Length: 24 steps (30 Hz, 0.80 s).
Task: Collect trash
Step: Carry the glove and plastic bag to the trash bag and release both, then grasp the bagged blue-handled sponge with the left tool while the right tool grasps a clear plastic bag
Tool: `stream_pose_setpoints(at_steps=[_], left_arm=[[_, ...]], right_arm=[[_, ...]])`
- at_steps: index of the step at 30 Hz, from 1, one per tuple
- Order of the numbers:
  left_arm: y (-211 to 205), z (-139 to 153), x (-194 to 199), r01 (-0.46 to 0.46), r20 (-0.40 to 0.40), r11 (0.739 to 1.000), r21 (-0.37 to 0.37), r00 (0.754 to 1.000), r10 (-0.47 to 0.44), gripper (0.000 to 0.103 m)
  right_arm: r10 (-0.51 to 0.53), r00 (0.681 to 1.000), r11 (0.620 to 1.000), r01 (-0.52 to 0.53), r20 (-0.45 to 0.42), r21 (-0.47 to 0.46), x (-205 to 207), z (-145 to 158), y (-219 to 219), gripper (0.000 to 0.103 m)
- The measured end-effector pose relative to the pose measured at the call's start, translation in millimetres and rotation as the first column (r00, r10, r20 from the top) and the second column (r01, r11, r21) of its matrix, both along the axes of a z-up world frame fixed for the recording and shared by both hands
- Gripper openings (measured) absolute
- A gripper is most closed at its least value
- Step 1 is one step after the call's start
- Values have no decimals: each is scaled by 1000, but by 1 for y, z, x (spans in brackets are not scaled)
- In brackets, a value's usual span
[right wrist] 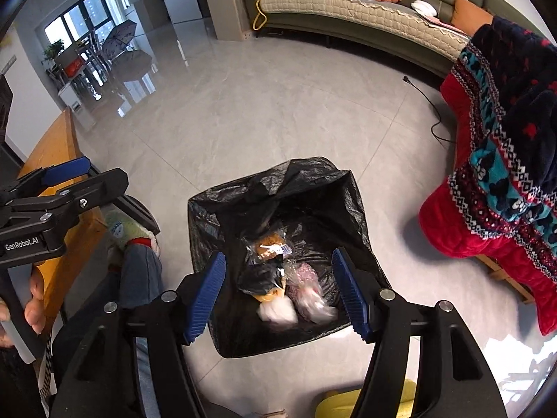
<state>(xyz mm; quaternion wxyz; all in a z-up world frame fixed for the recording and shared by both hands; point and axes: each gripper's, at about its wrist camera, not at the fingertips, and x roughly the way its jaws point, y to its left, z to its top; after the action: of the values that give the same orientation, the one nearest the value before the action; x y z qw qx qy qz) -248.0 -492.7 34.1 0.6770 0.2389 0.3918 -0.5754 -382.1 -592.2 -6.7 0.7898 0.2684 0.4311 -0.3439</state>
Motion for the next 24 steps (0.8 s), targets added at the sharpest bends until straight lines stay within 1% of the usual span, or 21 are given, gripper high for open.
stream_pose_setpoints(at_steps=[7, 13, 16, 20, 24], left_arm=[[29, 13, 28, -59, -27, 998, -28, 998, 59, 97], [66, 22, 61, -142, -52, 989, -53, 989, 139, 97], [87, 28, 79, -188, -62, 980, -71, 981, 184, 97], [117, 33, 101, -245, -70, 966, -88, 968, 239, 97], [152, 38, 128, -319, -73, 942, -102, 947, 313, 97]], right_arm=[[85, 996, 996, -85, 24, -23, 32, 18, 26, 65], [192, 980, 980, -190, 44, -52, 71, 36, 56, 65], [257, 965, 965, -253, 52, -70, 93, 47, 75, 65], [344, 937, 937, -339, 58, -87, 128, 57, 100, 66], [418, 906, 906, -412, 62, -94, 161, 62, 123, 66]])
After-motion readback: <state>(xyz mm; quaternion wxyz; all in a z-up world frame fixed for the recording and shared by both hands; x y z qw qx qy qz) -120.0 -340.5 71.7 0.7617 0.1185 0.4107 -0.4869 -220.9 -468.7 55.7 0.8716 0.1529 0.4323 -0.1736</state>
